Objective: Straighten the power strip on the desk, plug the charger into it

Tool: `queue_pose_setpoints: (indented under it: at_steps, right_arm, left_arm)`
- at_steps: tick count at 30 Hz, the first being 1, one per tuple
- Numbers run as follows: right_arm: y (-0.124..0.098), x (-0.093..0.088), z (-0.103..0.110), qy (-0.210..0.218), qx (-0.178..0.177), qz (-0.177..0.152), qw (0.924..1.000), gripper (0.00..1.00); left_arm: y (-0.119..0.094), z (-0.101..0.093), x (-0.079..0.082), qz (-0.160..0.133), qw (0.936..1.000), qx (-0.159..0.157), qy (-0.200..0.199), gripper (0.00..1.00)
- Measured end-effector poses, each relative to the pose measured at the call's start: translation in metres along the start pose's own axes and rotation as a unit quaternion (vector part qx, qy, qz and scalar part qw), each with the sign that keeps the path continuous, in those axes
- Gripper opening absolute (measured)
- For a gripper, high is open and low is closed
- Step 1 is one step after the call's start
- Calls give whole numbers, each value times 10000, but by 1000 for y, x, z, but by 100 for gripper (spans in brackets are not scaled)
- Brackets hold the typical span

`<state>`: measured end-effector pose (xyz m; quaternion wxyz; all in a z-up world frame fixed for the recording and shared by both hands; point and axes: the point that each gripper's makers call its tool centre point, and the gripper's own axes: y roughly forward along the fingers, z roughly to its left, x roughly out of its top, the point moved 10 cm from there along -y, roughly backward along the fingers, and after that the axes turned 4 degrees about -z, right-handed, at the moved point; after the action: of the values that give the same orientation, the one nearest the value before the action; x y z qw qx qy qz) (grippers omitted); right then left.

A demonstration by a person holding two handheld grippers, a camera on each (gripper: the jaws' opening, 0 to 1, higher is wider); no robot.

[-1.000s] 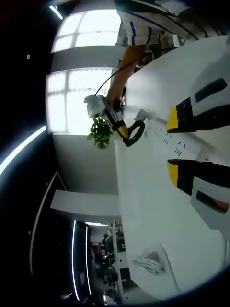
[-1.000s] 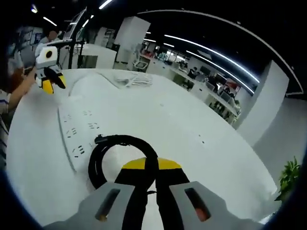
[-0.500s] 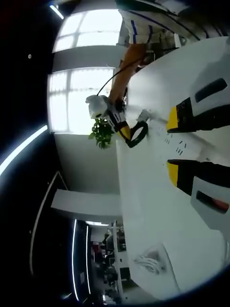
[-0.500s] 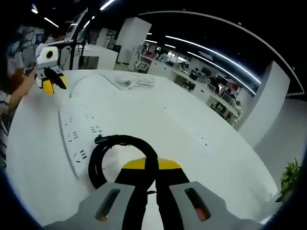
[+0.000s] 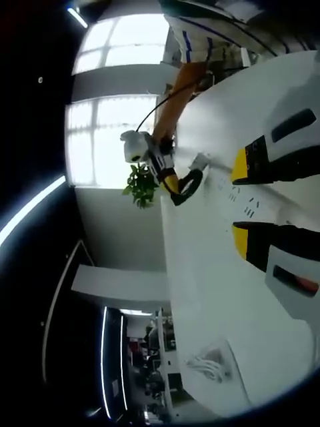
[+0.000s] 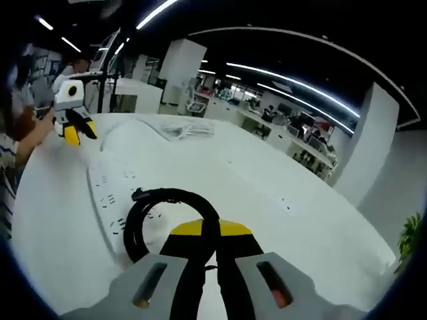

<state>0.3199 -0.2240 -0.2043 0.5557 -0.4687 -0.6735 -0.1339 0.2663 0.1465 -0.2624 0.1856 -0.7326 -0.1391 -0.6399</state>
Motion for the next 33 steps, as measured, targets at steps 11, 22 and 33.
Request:
queue_pose_setpoints:
  at_steps: [11, 22, 33]
  right_arm:
    - [-16, 0, 3, 705, 210, -810, 9940, 3]
    - [-27, 2, 10, 1064, 444, -1447, 9827, 3]
    - [-30, 8, 19, 1261, 771, -1894, 9707, 3]
  left_arm:
    - [2, -2, -2, 51, 10000, -6, 43, 22]
    - [7, -7, -3, 43, 9997, -138, 175, 22]
    - [15, -11, 0, -74, 9992, -229, 307, 22]
